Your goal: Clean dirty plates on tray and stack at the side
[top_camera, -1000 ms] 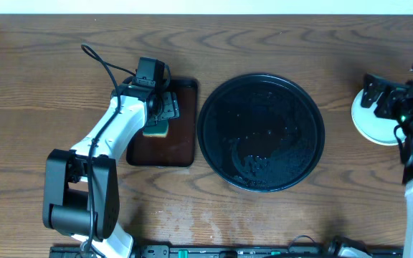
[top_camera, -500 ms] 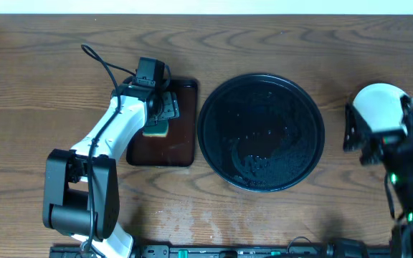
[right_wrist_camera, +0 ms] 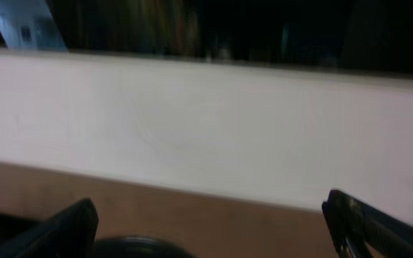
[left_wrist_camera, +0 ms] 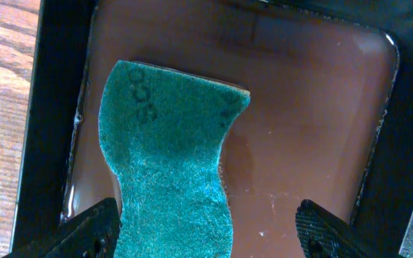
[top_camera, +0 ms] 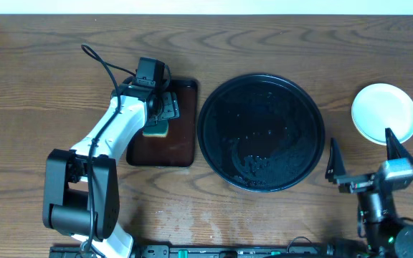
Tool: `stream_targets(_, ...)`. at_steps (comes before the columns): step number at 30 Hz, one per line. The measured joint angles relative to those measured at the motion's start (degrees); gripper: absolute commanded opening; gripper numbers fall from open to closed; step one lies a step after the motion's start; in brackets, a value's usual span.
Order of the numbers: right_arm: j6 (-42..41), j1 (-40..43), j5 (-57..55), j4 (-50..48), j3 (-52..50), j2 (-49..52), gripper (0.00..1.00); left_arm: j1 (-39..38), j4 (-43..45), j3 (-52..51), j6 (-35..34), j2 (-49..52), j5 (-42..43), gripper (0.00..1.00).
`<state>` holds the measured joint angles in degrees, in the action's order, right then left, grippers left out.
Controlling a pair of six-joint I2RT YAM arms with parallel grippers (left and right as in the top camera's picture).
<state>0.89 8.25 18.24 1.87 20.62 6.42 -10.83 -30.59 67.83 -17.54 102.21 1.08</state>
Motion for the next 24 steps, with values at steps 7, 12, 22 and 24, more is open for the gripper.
stream_targets(7, 0.02, -2.54, -1.03, -8.66, -8.15, -5.6, 0.99, 0.02, -0.02, 0.0, 0.0, 0.0, 0.0, 0.8)
stream_targets(12, 0.02, -4.28, -3.58, -8.94, -10.91, -5.66, 0.99, 0.0, -0.02, 0.0, 0.0, 0.0, 0.02, 0.8)
stream_targets(22, 0.0, -5.88, -5.49, -8.79, -18.38, -5.73, 0.99, 0.02, -0.02, 0.0, 0.0, 0.0, 0.02, 0.79)
stream_targets(24, 0.0, -6.1, -5.6, -8.79, -19.08, -5.73, 0.99, 0.0, -0.02, 0.0, 0.0, 0.0, 0.02, 0.79)
